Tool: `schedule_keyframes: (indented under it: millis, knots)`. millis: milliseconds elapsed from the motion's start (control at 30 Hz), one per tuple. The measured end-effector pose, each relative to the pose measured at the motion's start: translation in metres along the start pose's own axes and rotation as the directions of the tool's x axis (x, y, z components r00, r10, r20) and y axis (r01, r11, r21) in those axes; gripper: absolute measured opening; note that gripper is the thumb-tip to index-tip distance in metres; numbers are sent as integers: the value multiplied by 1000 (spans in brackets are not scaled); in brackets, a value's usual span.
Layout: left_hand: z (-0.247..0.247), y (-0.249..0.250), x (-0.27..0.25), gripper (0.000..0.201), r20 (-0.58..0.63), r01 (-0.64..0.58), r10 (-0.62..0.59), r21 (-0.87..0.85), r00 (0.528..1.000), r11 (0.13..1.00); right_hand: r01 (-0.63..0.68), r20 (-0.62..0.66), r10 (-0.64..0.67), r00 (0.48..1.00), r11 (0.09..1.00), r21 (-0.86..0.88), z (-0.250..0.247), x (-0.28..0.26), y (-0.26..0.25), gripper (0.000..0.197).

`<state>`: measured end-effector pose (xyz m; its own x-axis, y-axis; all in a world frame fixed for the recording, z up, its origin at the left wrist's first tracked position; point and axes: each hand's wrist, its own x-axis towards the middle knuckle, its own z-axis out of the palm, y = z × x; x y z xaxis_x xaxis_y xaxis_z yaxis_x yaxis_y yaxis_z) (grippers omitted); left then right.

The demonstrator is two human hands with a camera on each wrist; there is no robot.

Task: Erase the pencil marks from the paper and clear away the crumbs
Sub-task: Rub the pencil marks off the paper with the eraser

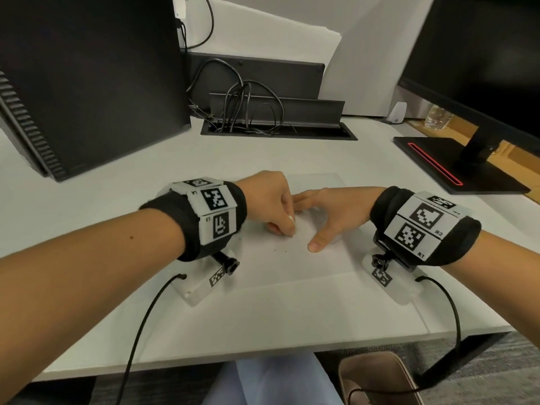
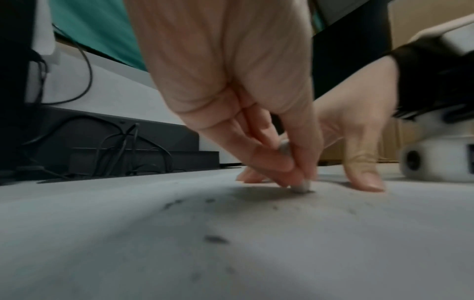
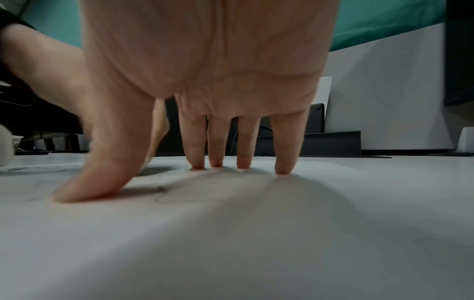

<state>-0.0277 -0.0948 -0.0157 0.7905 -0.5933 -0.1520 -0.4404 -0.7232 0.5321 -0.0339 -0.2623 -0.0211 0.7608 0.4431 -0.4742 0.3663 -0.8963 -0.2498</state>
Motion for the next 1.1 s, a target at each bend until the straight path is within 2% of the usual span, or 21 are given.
schedule_keyframes:
  millis: [33, 167, 267, 400, 533, 667, 833, 933, 967, 1067, 1100]
  knots:
    - [0, 0, -1, 11, 18, -7, 7, -14, 1000, 1000, 1, -1, -1, 1000, 1000, 0, 0, 0, 0, 91]
    - [-3, -3, 2, 13, -61, 4, -2, 23, 998, 1000, -8, -9, 8, 1000, 1000, -21, 0, -2, -2, 90]
    - [1, 2, 0, 10, 24, -30, 29, 18, 999, 999, 10, -15, -10, 1000, 1000, -2, 0, -3, -2, 88]
    - [-4, -3, 3, 13, -51, -11, 13, 40, 999, 999, -9, -12, 8, 1000, 1000, -28, -1, -2, -2, 90]
    - [1, 1, 2, 10, 38, -28, 28, 12, 999, 1000, -20, -18, 20, 1000, 1000, 20, 0, 1, 2, 94]
    - [-4, -1, 10, 11, -89, -28, 32, 42, 995, 999, 6, -15, -5, 1000, 999, 48, 0, 0, 2, 91]
    - [1, 3, 10, 12, 33, -54, 53, 10, 998, 999, 5, -37, -3, 999, 997, 73, -1, -6, -2, 83]
    - [-1, 2, 14, 14, -69, -48, 51, 46, 996, 998, 33, -36, -31, 999, 996, 81, -2, -8, -5, 81]
    - [-1, 2, 14, 14, -70, -41, 45, 44, 997, 998, 35, -40, -32, 999, 996, 82, -2, -8, -6, 80]
    - [3, 5, 9, 12, 34, -58, 57, 14, 998, 998, 27, -43, -24, 999, 997, 73, -1, -7, -4, 77]
    - [2, 5, 9, 11, 24, -65, 64, 20, 998, 998, 24, -41, -22, 999, 997, 69, -2, -7, -4, 78]
